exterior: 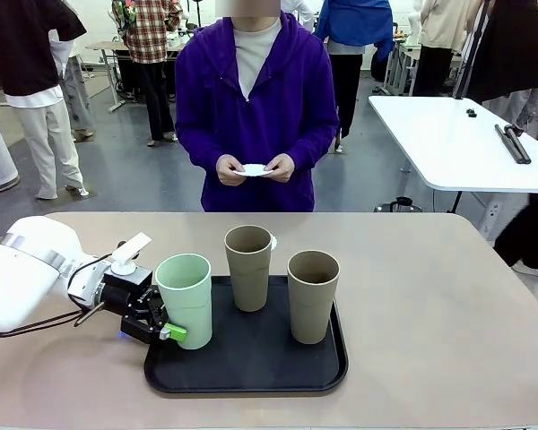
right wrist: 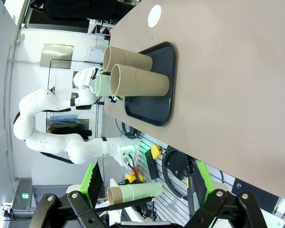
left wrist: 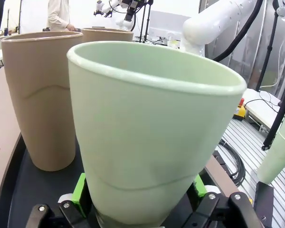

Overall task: Place coasters on the table and set cups on them.
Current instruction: Pick up one Reusable plastic cup and place it on a coaster set by the human.

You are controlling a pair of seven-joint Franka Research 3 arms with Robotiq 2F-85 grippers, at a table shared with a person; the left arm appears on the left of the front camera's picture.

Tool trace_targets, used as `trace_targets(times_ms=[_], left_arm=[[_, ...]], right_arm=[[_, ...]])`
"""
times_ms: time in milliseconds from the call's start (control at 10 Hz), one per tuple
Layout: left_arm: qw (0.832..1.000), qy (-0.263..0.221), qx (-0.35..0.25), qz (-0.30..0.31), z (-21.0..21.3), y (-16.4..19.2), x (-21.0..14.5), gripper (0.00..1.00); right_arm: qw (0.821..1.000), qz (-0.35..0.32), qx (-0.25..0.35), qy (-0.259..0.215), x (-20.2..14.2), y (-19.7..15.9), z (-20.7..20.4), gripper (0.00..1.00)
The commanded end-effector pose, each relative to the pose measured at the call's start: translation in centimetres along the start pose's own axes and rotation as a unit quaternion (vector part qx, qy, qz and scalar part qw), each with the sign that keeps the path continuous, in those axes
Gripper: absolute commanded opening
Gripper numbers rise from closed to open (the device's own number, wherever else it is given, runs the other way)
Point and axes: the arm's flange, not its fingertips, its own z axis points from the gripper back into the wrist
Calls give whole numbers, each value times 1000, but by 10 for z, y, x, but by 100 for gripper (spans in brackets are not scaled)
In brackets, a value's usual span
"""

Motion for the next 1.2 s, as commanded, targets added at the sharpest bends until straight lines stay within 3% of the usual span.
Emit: trace_targets(times_ms=[0, 100, 200, 300, 400, 500, 800, 1100], left_arm=[[1000, -16, -3, -24, -6, 2, -2, 40], [1000, -20, 0, -24, -6, 1, -1, 40], [999, -21, 1, -26, -4, 1, 0, 0], [999, -21, 3, -29, -2, 0, 3, 35], [999, -22, 10, -32, 0, -2, 7, 0], [999, -31, 35, -18, 4, -7, 26, 19], [995, -24, 95, -35, 23, -16, 123, 19], [995, -2, 101, -24, 21, -21, 186, 19]], right_arm=[[1000, 1, 6, -1, 1, 0, 0, 100], [1000, 1, 6, -1, 1, 0, 0, 100], [1000, 1, 6, -1, 1, 0, 0, 100], [1000, 1, 6, -1, 1, 0, 0, 100], [1000, 1, 6, -1, 1, 0, 0, 100], [1000, 1, 6, -1, 1, 0, 0, 100], [1000, 1, 6, -1, 1, 0, 0, 100], [1000, 1, 6, -1, 1, 0, 0, 100]])
